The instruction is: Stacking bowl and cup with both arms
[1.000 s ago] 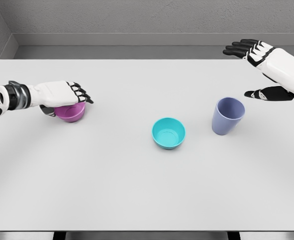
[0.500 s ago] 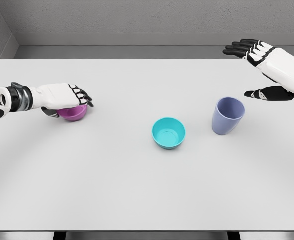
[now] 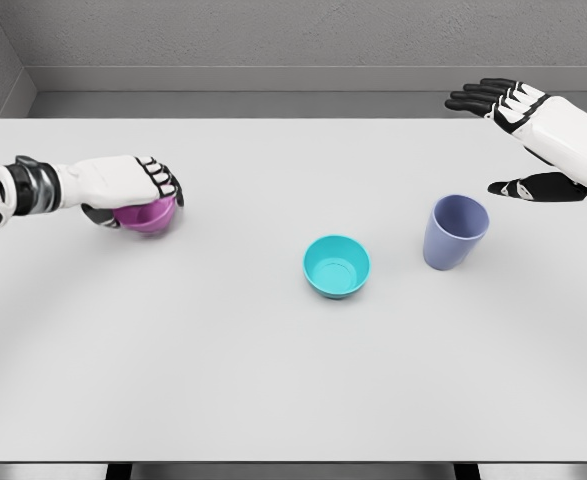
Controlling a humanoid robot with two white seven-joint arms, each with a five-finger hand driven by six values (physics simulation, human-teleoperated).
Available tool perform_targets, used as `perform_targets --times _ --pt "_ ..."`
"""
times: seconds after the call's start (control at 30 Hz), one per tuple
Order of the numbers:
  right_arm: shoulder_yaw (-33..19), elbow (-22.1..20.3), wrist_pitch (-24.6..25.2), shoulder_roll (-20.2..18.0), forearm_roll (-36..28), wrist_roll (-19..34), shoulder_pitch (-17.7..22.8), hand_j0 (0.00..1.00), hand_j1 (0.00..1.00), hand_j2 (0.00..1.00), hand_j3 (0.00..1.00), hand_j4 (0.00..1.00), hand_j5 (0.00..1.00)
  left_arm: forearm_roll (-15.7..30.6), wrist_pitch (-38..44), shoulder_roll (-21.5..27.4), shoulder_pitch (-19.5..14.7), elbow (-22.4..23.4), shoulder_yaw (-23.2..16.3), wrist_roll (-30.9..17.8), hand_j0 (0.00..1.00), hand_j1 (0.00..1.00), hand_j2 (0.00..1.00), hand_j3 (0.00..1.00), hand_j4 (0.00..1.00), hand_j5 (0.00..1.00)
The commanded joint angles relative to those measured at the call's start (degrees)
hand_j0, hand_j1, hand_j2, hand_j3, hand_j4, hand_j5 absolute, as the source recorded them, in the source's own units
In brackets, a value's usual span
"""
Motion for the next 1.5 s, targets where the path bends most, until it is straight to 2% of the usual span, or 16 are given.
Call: perform_targets --times 0.0,0.13,0.23,0.4,0.47,0.57,0.63,0.7,0.77,1.03,1.47 --pt "-0.1 -0.01 0.01 -0.08 -0.28 -0.03 0.0 1.0 1.0 1.0 1.0 1.0 1.0 2.4 0.05 -0.01 0.0 0.0 0.8 0.2 0.4 0.4 0.4 0.4 0.4 0.4" --pt "-0.27 -0.01 0.09 -0.08 -0.28 -0.03 0.0 1.0 1.0 1.0 1.0 1.0 1.0 6.53 0.05 -2.47 0.0 -1.4 3.08 0.38 0.4 0.4 0.4 0.4 0.4 0.4" --pt "-0.36 -0.01 0.09 -0.08 -0.28 -0.03 -0.09 1.0 1.0 1.0 1.0 1.0 1.0 7.32 0.05 -4.14 -0.09 -3.78 4.75 0.55 0.4 0.4 0.4 0.4 0.4 0.4" --pt "-0.36 -0.01 0.09 -0.08 -0.28 -0.03 -0.09 1.0 1.0 1.0 1.0 1.0 1.0 7.68 0.05 -7.39 -0.26 -7.91 5.28 0.55 0.4 0.4 0.4 0.4 0.4 0.4" --pt "-0.36 -0.01 0.09 -0.16 -0.28 -0.03 -0.09 1.0 1.0 1.0 1.0 1.0 1.0 7.5 0.05 -9.76 -0.35 -8.17 5.19 0.55 0.4 0.4 0.4 0.4 0.4 0.4" --pt "-0.36 -0.01 0.09 -0.16 -0.28 -0.03 0.0 1.0 1.0 1.0 1.0 1.0 1.0 6.97 0.05 -11.0 -1.23 -9.84 3.7 0.29 0.4 0.4 0.4 0.4 0.4 0.4" --pt "-0.36 -0.01 0.09 -0.16 -0.28 -0.03 0.0 1.0 1.0 1.0 1.0 1.0 1.0 6.89 0.05 -11.79 -2.02 -10.02 0.89 0.2 0.4 0.4 0.4 0.4 0.4 0.4" --pt "-0.36 -0.01 0.09 -0.16 -0.28 -0.03 0.0 1.0 1.0 1.0 1.0 1.0 1.0 6.62 0.05 -13.72 -3.87 -10.11 -3.59 0.2 0.4 0.4 0.4 0.4 0.4 0.4" --pt "-0.36 -0.01 0.09 -0.16 -0.28 -0.03 0.0 1.0 1.0 1.0 1.0 1.0 1.0 5.39 0.05 -14.77 -4.31 -10.9 -5.26 0.11 0.4 0.4 0.4 0.4 0.4 0.4" --pt "-0.36 -0.01 0.09 -0.16 -0.28 -0.03 0.0 1.0 1.0 1.0 1.0 1.0 1.0 5.48 0.05 -17.59 -5.98 -10.81 -11.5 0.2 0.4 0.4 0.4 0.4 0.4 0.4" --pt "-0.36 -0.01 0.09 -0.16 -0.28 -0.03 -0.09 1.0 1.0 1.0 1.0 1.0 1.0 5.3 0.05 -18.38 -6.59 -9.67 -13.88 0.11 0.43 0.43 0.43 0.43 0.43 0.43"
